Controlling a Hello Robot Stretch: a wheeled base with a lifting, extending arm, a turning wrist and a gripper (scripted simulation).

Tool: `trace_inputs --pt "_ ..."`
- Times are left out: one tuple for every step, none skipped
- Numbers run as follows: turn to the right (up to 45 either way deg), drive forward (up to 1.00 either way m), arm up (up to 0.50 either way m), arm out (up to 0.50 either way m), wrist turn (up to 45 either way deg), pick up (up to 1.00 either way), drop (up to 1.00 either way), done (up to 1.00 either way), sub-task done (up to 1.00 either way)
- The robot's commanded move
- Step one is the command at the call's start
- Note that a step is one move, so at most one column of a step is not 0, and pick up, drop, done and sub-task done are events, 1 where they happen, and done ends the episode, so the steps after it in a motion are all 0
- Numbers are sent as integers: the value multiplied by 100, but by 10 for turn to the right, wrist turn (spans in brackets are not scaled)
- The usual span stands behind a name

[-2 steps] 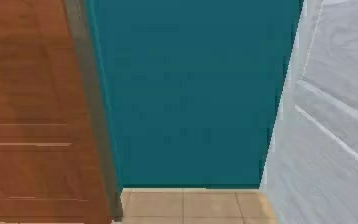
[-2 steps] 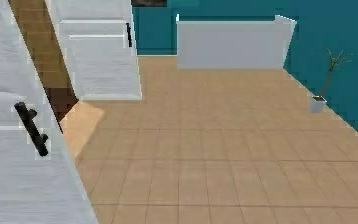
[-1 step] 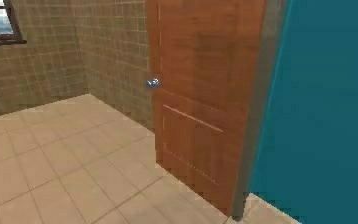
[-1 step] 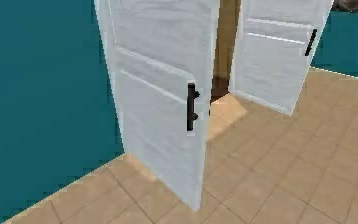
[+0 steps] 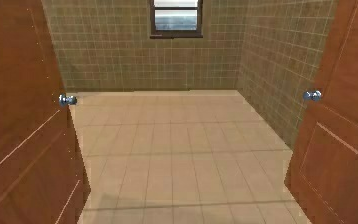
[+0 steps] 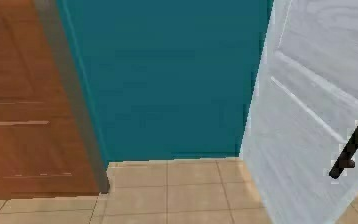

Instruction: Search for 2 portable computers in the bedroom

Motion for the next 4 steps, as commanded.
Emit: trace_inputs --pt "0 100 0 0 0 0 0 0 0" --pt "-330 0 0 0 0 0 0 0 0" --pt "0 5 0 0 0 0 0 0 0" --pt "90 0 0 0 0 0 0 0 0"
